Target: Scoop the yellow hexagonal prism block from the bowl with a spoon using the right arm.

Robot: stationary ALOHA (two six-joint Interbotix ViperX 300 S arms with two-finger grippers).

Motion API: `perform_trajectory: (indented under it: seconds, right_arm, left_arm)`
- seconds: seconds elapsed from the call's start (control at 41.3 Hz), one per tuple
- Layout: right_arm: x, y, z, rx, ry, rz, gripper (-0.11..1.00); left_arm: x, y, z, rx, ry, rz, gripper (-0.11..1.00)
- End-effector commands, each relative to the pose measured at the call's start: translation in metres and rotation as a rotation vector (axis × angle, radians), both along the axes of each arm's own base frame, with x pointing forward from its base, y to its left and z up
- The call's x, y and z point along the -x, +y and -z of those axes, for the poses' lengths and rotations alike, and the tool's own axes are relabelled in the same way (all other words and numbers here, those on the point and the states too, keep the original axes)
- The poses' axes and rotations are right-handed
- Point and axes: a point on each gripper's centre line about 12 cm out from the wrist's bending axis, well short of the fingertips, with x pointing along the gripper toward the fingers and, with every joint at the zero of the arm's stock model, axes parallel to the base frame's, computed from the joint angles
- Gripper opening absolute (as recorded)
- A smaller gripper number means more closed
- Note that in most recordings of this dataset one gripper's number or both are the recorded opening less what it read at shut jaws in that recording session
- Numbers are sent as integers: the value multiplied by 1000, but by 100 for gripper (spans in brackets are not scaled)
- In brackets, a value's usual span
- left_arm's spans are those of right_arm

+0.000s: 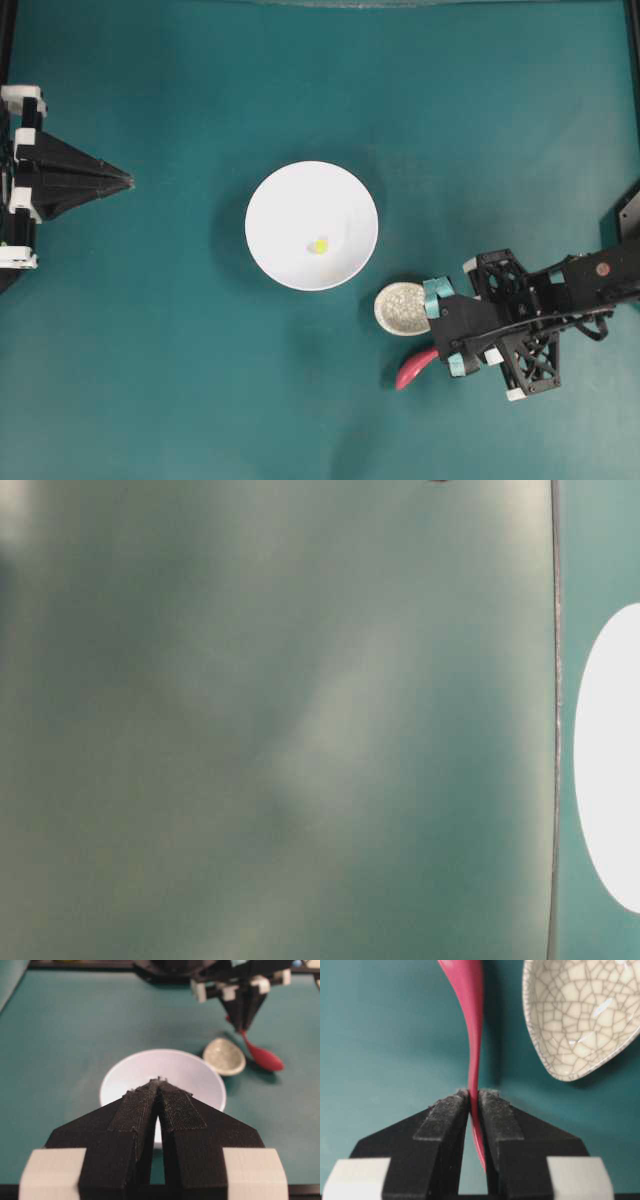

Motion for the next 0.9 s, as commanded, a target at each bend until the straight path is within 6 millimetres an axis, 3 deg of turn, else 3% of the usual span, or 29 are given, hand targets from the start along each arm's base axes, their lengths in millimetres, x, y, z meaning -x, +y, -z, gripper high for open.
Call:
perform_trajectory:
  seconds: [0.0,0.871]
  right_arm:
    - [-5,4,-25,-22,-42,-10,19]
    - [-4,4,-61,-46,-110,-21,14]
  left_arm:
    - [-3,1,-10,-3,-29,-2,0]
    - [-3,1,-11,-3,-31,-2,0]
